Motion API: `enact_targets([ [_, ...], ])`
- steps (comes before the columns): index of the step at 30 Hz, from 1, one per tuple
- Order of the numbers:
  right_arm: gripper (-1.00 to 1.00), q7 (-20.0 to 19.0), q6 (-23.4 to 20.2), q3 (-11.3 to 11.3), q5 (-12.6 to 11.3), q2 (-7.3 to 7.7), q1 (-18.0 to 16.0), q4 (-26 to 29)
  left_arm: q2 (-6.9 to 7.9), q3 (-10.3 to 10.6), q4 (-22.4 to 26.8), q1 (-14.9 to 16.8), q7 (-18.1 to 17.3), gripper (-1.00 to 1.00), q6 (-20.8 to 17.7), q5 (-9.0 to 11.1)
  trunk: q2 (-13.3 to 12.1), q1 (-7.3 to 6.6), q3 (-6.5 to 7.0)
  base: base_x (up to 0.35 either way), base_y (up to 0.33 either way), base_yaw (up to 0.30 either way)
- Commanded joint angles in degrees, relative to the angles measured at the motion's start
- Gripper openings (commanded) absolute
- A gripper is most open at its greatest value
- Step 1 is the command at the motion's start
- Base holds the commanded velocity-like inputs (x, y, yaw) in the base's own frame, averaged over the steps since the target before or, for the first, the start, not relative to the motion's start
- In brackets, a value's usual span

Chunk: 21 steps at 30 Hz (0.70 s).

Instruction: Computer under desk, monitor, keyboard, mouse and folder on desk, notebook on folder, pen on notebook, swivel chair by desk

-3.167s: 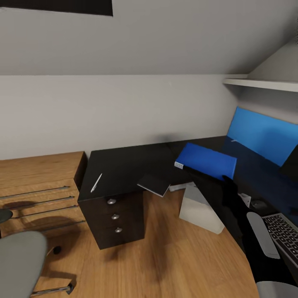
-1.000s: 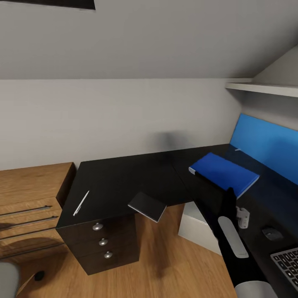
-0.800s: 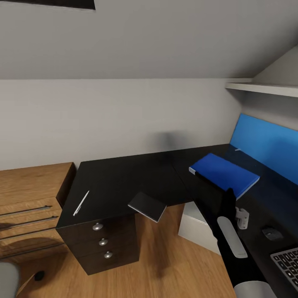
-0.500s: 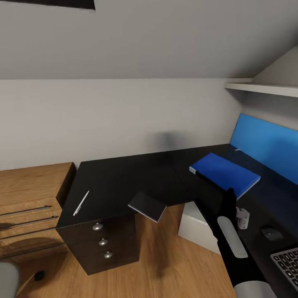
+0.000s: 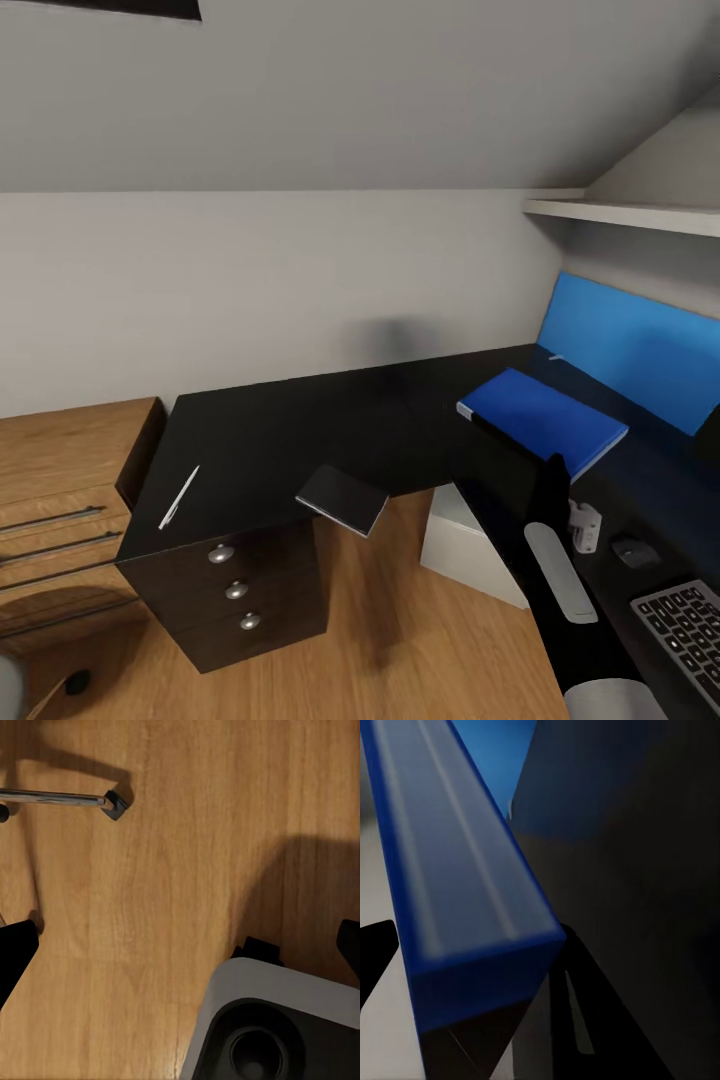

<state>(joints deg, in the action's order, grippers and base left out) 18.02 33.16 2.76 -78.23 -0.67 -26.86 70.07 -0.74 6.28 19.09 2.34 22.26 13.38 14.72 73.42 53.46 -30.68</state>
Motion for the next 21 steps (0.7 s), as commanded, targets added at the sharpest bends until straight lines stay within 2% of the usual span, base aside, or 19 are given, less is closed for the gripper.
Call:
enact_targets([
  [1,-1.00,0.1,0.2,0.0,-0.2,-0.03,0.0,0.1,0.03,0.5,0.0,0.0,0.3,1.00,0.2,0.6,0.0,0.00,-0.06,0.000,0.000,-0.009],
  [7,-1.00,0.1,0.1,0.0,-0.3,-0.04,0.0,0.0,0.03,0.5,0.0,0.0,0.3,1.00,0.2,0.5,0.0,0.00,-0.06,-0.030,0.000,-0.002],
  [16,-1.00,0.1,0.1,-0.2,-0.5,-0.10,0.0,-0.1,0.03,0.5,0.0,0.0,0.3,1.00,0.2,0.5,0.0,0.00,-0.06,-0.278,0.000,0.000],
  [21,-1.00,0.1,0.1,-0.2,-0.5,-0.08,0.0,-0.1,0.03,0.5,0.0,0.0,0.3,1.00,0.2,0.5,0.0,0.00,-0.06,-0.121,0.000,0.000],
])
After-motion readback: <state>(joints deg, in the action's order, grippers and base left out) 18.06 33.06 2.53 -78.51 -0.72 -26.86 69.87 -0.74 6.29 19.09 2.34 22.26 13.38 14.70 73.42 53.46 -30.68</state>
